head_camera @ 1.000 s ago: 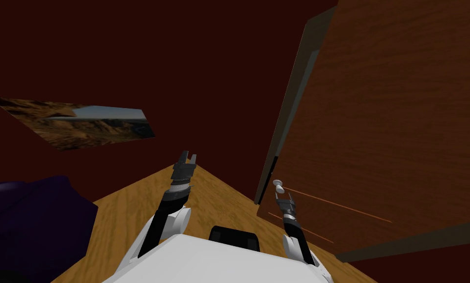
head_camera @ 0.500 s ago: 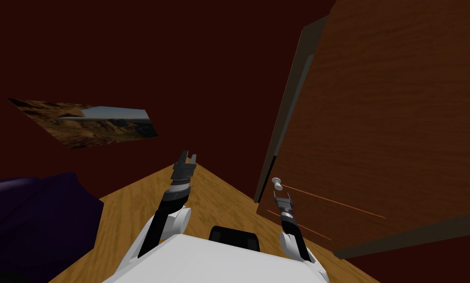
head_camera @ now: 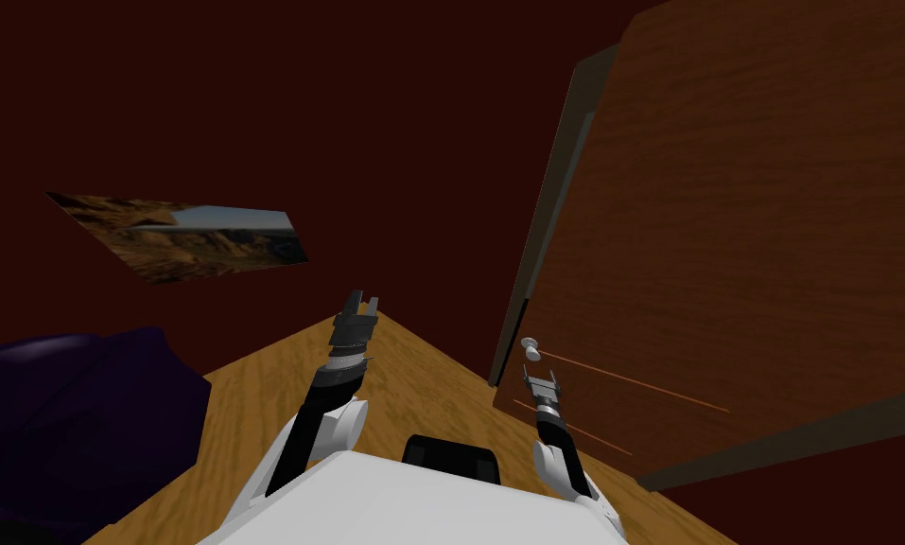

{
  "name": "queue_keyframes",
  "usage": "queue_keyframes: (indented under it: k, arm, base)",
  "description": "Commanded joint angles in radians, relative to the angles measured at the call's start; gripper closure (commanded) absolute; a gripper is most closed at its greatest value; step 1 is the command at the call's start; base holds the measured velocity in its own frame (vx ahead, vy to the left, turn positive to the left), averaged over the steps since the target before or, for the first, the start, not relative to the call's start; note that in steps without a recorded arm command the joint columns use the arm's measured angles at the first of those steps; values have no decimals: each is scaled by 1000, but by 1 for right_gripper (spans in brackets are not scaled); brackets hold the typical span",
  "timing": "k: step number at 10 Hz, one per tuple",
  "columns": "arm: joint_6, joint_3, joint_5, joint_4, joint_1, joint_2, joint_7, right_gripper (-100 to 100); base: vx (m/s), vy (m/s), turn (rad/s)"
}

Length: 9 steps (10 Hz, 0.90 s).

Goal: Pull the door open

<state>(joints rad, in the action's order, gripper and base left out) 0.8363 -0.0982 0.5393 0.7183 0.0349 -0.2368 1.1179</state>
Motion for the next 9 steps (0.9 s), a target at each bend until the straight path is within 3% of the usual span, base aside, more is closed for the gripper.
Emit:
queue_keyframes:
  k: [1, 9]
  arm:
    - [-1, -8, 15, -3, 6, 5, 50, -100]
    - [-17, -34, 69, 9, 19, 24, 220, -100]
  base:
    - [-54, -1, 8]
    - [-51, -9, 11]
